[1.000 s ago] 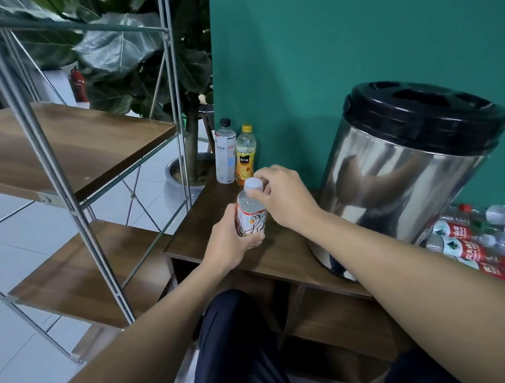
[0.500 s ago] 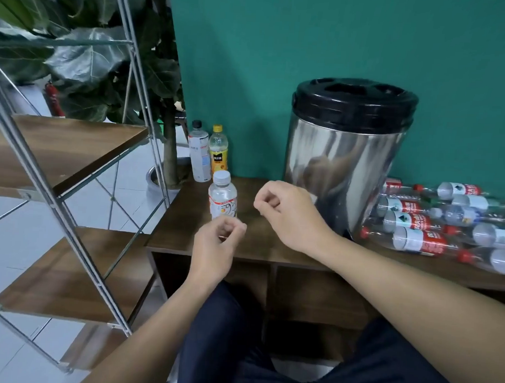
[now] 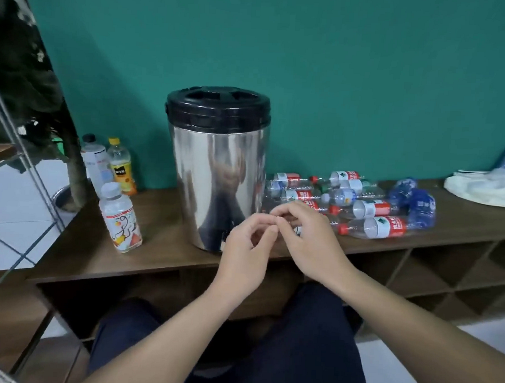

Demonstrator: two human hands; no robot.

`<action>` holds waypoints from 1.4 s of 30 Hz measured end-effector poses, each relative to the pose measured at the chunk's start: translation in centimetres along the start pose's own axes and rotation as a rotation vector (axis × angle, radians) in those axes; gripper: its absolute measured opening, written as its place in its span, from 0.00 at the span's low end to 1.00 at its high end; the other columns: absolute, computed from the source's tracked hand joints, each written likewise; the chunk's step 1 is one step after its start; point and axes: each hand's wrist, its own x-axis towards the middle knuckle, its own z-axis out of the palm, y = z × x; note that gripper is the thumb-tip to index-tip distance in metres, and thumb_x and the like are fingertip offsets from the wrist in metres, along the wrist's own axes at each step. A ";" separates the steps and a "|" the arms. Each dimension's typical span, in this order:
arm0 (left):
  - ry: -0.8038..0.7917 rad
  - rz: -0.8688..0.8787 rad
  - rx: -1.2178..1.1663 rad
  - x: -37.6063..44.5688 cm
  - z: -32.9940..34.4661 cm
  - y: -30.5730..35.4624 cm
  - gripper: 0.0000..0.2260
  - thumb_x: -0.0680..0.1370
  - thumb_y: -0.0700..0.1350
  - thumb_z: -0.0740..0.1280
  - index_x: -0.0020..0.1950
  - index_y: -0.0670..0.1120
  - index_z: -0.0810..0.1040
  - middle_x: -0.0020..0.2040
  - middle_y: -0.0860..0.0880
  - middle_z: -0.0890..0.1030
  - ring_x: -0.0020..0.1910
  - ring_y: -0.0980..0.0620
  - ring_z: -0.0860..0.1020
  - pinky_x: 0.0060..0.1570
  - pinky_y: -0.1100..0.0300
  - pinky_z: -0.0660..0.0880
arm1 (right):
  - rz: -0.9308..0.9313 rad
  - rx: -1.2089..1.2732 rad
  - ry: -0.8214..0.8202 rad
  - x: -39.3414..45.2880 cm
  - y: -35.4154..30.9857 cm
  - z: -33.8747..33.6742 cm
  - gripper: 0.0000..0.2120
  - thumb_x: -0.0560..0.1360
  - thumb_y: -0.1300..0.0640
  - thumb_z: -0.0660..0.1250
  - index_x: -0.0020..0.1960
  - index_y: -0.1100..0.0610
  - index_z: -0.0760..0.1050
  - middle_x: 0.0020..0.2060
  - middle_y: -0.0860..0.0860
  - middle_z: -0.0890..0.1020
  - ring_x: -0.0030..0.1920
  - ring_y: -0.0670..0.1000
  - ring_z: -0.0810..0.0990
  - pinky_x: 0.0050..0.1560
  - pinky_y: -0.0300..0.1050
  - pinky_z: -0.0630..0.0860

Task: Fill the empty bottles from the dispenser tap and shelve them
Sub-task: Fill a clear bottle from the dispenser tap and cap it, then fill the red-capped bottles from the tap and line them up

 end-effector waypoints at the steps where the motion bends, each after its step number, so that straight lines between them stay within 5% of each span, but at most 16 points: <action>1: -0.004 -0.020 0.012 0.5 1.4 -0.8 0.10 0.88 0.42 0.69 0.59 0.55 0.86 0.52 0.54 0.89 0.52 0.51 0.87 0.57 0.43 0.85 | 0.025 -0.027 0.010 -0.2 1.4 -0.5 0.07 0.86 0.56 0.67 0.59 0.49 0.83 0.54 0.41 0.83 0.56 0.43 0.82 0.55 0.38 0.79; 4: 0.004 -0.147 0.006 2.0 5.0 -3.3 0.08 0.88 0.45 0.71 0.61 0.57 0.85 0.54 0.59 0.87 0.56 0.55 0.86 0.64 0.43 0.84 | 0.118 -0.138 0.023 -0.5 6.4 -1.7 0.11 0.86 0.56 0.69 0.67 0.51 0.82 0.61 0.41 0.83 0.61 0.40 0.80 0.64 0.38 0.77; 11: 0.061 -0.413 0.012 4.9 8.1 -8.7 0.13 0.86 0.51 0.74 0.70 0.53 0.81 0.61 0.56 0.84 0.61 0.54 0.84 0.72 0.47 0.81 | 0.174 -0.359 -0.157 1.7 15.4 -2.4 0.29 0.85 0.55 0.72 0.84 0.50 0.68 0.81 0.48 0.71 0.82 0.53 0.68 0.85 0.52 0.61; 17: 0.123 -0.503 -0.113 5.9 8.7 -9.8 0.16 0.87 0.49 0.73 0.73 0.46 0.81 0.62 0.50 0.83 0.55 0.55 0.88 0.65 0.53 0.85 | 0.075 -0.449 -0.269 3.4 18.1 -1.6 0.35 0.84 0.55 0.73 0.86 0.47 0.63 0.83 0.45 0.66 0.83 0.52 0.61 0.86 0.53 0.51; 21: 0.129 -0.548 -0.195 6.2 8.9 -10.2 0.14 0.87 0.48 0.73 0.71 0.45 0.81 0.64 0.48 0.84 0.50 0.62 0.89 0.67 0.52 0.84 | 0.034 -0.461 -0.261 4.2 19.6 -1.0 0.36 0.82 0.58 0.75 0.86 0.49 0.65 0.81 0.47 0.69 0.81 0.53 0.64 0.86 0.55 0.55; 27: 0.130 -0.608 -0.307 6.8 9.2 -10.4 0.09 0.87 0.46 0.73 0.64 0.41 0.85 0.61 0.45 0.88 0.57 0.54 0.89 0.65 0.56 0.85 | -0.047 -0.555 -0.268 4.7 20.6 0.0 0.36 0.81 0.61 0.75 0.85 0.54 0.64 0.78 0.51 0.69 0.77 0.56 0.67 0.83 0.55 0.60; 33: 0.133 -0.594 -0.342 6.8 9.3 -10.2 0.20 0.84 0.47 0.77 0.71 0.37 0.81 0.61 0.43 0.87 0.59 0.52 0.89 0.66 0.55 0.85 | -0.065 -0.504 -0.208 4.3 20.1 -0.8 0.34 0.81 0.60 0.75 0.84 0.55 0.65 0.76 0.51 0.68 0.76 0.55 0.69 0.81 0.57 0.67; 36: 0.105 -0.493 -0.362 6.6 9.4 -8.9 0.27 0.81 0.51 0.81 0.77 0.46 0.78 0.64 0.50 0.87 0.59 0.58 0.88 0.67 0.56 0.83 | -0.063 -0.400 -0.165 3.7 18.3 -1.9 0.34 0.83 0.61 0.73 0.85 0.54 0.63 0.78 0.48 0.66 0.77 0.51 0.69 0.80 0.51 0.70; 39: 0.061 -0.327 -0.268 6.4 9.1 -7.0 0.20 0.82 0.45 0.80 0.72 0.54 0.80 0.64 0.57 0.87 0.61 0.67 0.84 0.59 0.70 0.79 | -0.014 -0.169 -0.154 2.4 15.0 -2.2 0.32 0.83 0.59 0.73 0.83 0.52 0.65 0.74 0.40 0.67 0.73 0.42 0.72 0.76 0.41 0.70; 42: 0.089 -0.191 -0.188 5.7 8.1 -6.1 0.18 0.82 0.46 0.79 0.70 0.54 0.80 0.62 0.59 0.86 0.62 0.63 0.83 0.59 0.66 0.79 | 0.063 0.017 -0.149 0.3 11.9 -1.6 0.32 0.80 0.49 0.78 0.80 0.48 0.70 0.70 0.38 0.73 0.71 0.40 0.75 0.74 0.42 0.73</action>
